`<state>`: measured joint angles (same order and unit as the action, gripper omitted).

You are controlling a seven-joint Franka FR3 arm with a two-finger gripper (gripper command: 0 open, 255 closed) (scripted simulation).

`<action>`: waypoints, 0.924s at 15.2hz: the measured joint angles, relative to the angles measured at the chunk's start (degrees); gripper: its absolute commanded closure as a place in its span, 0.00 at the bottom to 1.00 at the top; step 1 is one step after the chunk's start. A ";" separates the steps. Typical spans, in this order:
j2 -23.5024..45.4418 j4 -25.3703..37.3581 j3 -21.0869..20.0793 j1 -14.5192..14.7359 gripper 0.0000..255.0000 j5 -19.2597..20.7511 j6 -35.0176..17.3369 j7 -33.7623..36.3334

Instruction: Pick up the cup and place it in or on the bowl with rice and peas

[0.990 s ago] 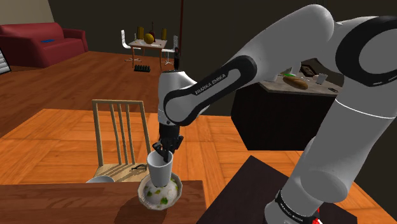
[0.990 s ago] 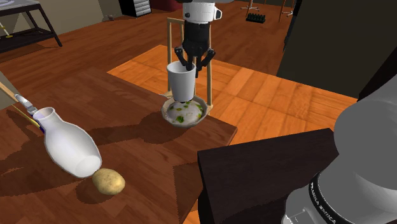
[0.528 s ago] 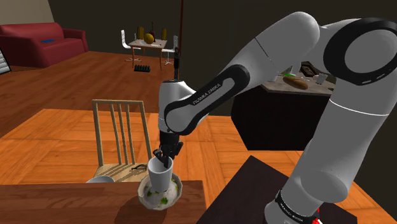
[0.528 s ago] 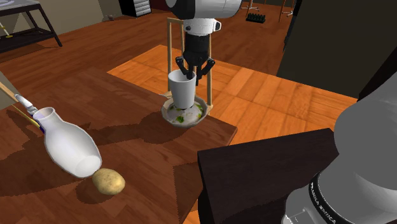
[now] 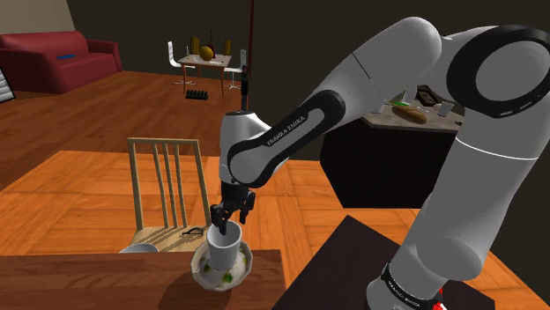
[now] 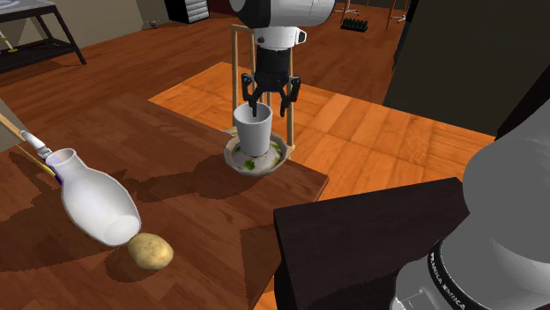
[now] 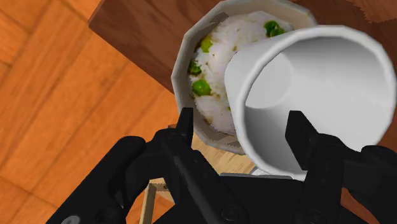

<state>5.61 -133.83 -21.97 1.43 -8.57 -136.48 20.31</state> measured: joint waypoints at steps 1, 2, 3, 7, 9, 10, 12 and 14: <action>0.00 0.00 0.00 0.00 0.00 0.00 0.00 0.00; 0.00 0.00 0.00 0.00 0.00 0.00 0.00 0.00; 0.00 0.00 0.00 0.00 0.00 0.00 0.00 0.00; -2.89 1.40 0.14 -0.47 0.00 -0.83 4.14 -0.68; -4.41 2.44 0.27 -0.68 0.00 -1.19 6.65 -0.96; -4.67 2.54 0.29 -0.71 0.00 -1.27 7.04 -1.03; -4.93 2.60 0.31 -0.74 0.00 -1.35 7.38 -1.09; -4.98 2.64 0.33 -0.75 0.00 -1.37 7.49 -1.12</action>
<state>0.64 -131.19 -21.65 0.68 -9.94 -128.99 19.19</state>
